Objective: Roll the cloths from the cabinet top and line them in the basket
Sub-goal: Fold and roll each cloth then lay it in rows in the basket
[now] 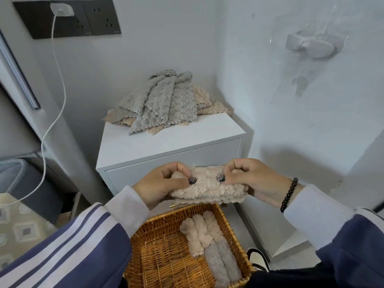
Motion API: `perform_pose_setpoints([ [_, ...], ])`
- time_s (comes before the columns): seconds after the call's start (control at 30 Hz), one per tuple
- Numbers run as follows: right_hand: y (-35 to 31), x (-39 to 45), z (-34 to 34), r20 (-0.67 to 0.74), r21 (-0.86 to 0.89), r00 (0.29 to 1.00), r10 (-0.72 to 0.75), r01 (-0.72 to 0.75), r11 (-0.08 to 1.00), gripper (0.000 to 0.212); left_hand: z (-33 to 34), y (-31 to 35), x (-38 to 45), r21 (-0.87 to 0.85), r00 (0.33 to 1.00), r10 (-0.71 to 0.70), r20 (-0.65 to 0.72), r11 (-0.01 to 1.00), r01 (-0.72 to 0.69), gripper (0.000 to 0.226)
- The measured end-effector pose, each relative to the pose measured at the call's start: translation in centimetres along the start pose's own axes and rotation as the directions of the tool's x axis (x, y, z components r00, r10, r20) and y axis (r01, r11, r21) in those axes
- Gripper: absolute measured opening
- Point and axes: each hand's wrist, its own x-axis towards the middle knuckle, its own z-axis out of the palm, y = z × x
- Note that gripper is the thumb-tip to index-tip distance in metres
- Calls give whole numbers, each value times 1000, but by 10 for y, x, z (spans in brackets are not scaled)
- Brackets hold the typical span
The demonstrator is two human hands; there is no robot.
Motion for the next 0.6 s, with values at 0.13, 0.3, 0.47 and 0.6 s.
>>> perform_pose_setpoints([
  [0.13,12,2,-4,-13,-245,1000,5,-8,969,38,-10,-14,8,92,1000,-28,11,995,27,58],
  [0.3,25,7,4,79,-693,993,82,-4,721,77,-5,-28,13,800,979,-195,50,595,78,70],
  [0.47,57,16,33,168,-857,959,229,27,514,42,3,-57,24,928,948,-319,-18,346,134,44],
  [0.6,89,29,49,153,-862,928,340,-43,505,44,-6,-87,34,910,949,-292,-120,349,223,38],
])
